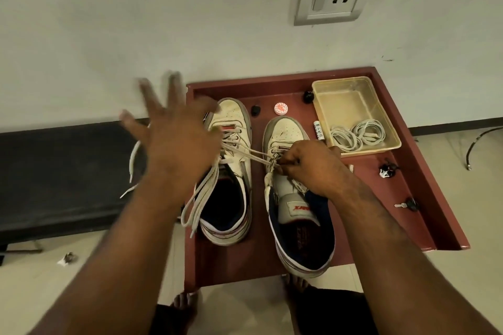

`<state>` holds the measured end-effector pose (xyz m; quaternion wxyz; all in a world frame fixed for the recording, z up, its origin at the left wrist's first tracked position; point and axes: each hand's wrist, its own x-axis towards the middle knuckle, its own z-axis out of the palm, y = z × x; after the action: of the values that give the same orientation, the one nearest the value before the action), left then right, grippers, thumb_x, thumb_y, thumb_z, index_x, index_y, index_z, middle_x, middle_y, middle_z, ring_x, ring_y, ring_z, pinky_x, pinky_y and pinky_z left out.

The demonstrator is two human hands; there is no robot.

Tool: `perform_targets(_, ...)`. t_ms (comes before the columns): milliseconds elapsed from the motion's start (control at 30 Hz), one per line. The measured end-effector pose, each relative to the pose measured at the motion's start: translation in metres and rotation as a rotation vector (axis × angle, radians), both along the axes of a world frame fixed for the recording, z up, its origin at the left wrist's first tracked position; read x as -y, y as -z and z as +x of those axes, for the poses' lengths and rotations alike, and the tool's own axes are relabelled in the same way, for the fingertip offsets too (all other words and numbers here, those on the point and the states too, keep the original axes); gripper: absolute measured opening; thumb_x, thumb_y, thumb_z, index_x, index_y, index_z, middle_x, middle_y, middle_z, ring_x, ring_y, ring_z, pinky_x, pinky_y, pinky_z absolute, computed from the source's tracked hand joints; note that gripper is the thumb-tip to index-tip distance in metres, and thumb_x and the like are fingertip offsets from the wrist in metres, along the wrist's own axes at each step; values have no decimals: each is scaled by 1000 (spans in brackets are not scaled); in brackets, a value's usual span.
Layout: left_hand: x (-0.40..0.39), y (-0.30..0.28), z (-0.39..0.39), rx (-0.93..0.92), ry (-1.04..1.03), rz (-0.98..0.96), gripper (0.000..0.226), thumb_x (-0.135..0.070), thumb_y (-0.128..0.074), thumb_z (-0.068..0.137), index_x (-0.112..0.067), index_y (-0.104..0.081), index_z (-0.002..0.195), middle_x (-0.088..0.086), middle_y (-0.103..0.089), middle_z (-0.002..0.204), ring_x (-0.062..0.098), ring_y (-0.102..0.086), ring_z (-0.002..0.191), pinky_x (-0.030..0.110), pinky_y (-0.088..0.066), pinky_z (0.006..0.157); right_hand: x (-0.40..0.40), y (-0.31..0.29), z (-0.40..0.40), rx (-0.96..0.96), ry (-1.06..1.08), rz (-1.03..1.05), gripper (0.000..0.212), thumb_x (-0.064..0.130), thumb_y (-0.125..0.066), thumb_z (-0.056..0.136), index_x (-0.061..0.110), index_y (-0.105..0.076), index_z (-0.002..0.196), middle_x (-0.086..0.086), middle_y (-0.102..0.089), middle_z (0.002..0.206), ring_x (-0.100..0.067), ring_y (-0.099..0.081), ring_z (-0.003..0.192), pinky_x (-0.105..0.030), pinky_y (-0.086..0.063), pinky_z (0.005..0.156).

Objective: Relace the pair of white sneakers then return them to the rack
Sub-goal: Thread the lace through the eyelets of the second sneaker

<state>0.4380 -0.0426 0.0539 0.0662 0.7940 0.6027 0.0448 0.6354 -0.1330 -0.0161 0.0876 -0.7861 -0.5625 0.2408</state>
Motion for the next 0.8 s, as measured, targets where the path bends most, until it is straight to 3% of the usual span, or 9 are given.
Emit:
perform_targets(100,34,25,48,-195,273,-70,25,-37,-56,93,-44,-63,116,2,6,165,41,23,146,74,17,103,0,1,1,10,1,7,14,44,-66,88,37,-73,98,12,-69,97,-15,-56,106,-47,-26,100)
perform_targets(200,43,45,57,-369,329,-64,16,-38,-56,94,-37,-66,106,7,-5,165,43,17,147,77,17,101,2,4,3,-2,26,35,14,43,-68,87,33,-73,94,11,-69,99,-15,-56,106,-46,-27,99)
perform_targets(300,40,41,56,-319,330,-113,18,-40,-55,95,-35,-67,107,-1,-20,162,37,10,150,75,15,102,2,2,3,4,25,25,13,44,-70,85,32,-72,90,11,-68,96,-15,-55,103,-46,-28,99)
perform_targets(400,15,18,40,-159,166,-182,19,-37,-59,92,-35,-70,107,-11,-29,157,27,1,152,73,7,107,3,-2,4,-17,31,-2,12,41,-73,82,37,-72,94,13,-67,100,-15,-52,108,-48,-26,104)
perform_targets(467,-16,-2,5,-63,-24,-95,12,-35,-63,88,-32,-73,95,-10,-39,152,26,-13,150,71,0,112,4,-3,5,-32,30,-14,18,38,-73,82,39,-71,100,16,-67,104,-15,-52,111,-53,-26,108)
perform_targets(533,-45,-19,-41,34,-166,0,11,-41,-63,83,-31,-69,81,2,-51,143,33,-35,140,68,-15,113,4,-5,5,-51,32,-15,25,35,-74,82,40,-70,106,18,-65,108,-14,-52,115,-52,-26,109)
perform_targets(633,-49,-20,-77,65,-299,-88,25,-38,-60,76,-18,-72,83,21,-65,114,43,-57,114,66,-33,105,2,-6,2,-38,0,-12,28,31,-74,82,40,-69,107,18,-66,109,-13,-51,116,-47,-26,105)
perform_targets(733,-37,6,-53,-173,-129,0,27,-35,-51,82,-37,-67,105,2,-57,133,32,-41,136,71,-15,110,0,-7,-1,-20,-10,-8,27,30,-75,81,39,-70,106,17,-67,107,-12,-52,115,-47,-25,105)
perform_targets(800,-12,13,-8,-26,63,-108,36,-22,-53,92,-41,-58,122,-10,-52,141,19,-41,137,55,0,115,-1,-7,-2,-6,-8,-14,27,32,-74,82,39,-70,108,18,-67,108,-12,-52,116,-49,-24,108)
